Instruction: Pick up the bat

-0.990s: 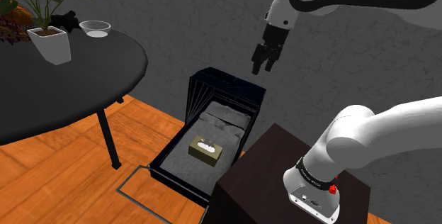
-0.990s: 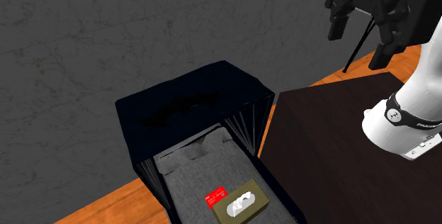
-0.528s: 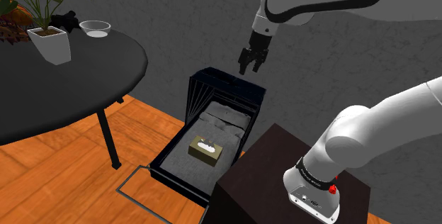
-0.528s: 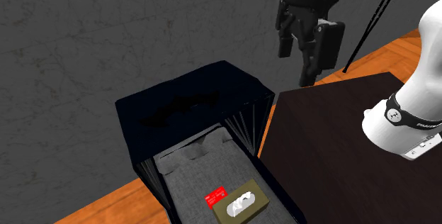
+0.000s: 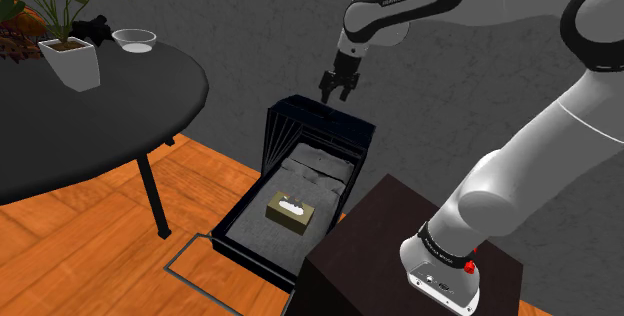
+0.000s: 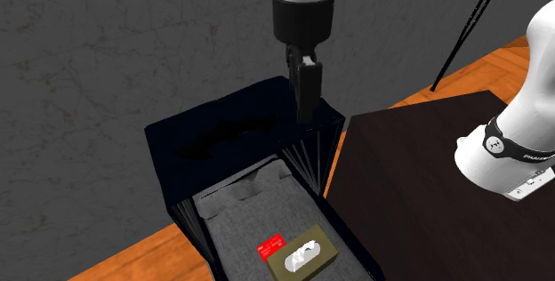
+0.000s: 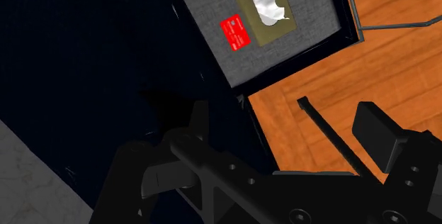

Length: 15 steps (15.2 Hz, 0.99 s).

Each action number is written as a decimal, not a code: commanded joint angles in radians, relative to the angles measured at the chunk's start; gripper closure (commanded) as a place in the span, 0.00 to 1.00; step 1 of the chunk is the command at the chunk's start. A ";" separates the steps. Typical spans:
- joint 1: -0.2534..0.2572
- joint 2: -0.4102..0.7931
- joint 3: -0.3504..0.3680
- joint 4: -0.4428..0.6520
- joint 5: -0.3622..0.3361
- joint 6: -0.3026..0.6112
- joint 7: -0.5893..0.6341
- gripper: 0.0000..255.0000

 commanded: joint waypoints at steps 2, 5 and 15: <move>-0.007 0.110 -0.013 0.069 0.020 0.048 -0.017 0.00; -0.020 0.220 -0.024 0.151 0.045 0.081 -0.036 0.00; -0.068 0.504 -0.032 0.389 0.113 0.138 -0.079 0.00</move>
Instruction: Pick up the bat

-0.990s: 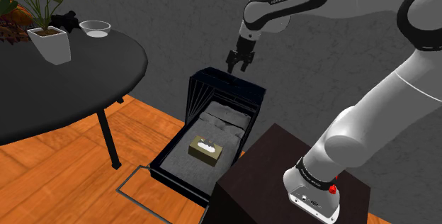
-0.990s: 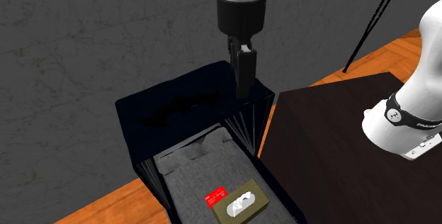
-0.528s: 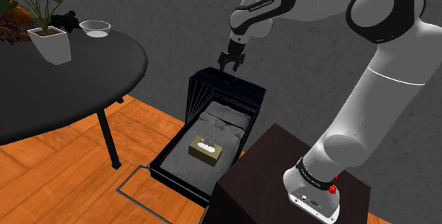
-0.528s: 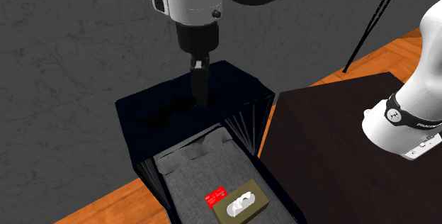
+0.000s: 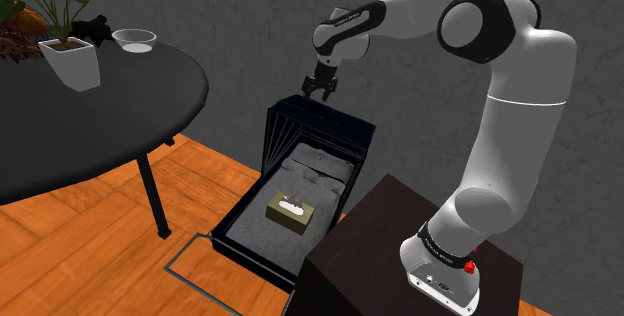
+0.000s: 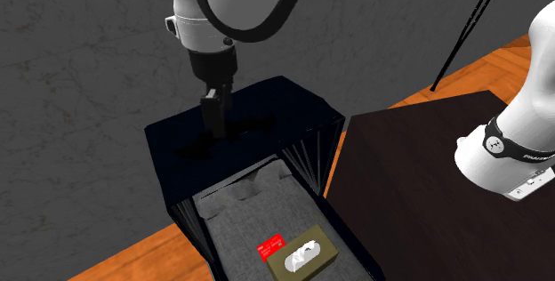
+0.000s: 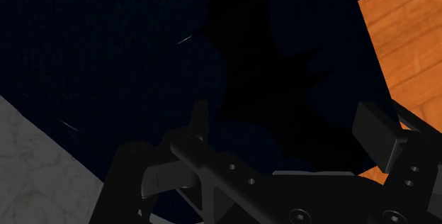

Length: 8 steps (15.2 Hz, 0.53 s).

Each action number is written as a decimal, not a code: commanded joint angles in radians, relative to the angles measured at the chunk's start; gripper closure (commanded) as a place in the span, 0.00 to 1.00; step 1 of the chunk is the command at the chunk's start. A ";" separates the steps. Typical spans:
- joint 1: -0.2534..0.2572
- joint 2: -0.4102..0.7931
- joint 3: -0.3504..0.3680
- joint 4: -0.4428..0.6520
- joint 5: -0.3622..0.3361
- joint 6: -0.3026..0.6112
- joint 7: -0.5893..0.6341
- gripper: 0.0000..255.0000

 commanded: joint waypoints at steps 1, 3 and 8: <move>-0.002 0.017 0.002 -0.002 0.006 0.019 -0.006 0.00; -0.004 0.032 0.005 -0.009 0.012 0.040 -0.011 0.00; -0.006 0.054 0.008 -0.014 0.020 0.068 -0.018 1.00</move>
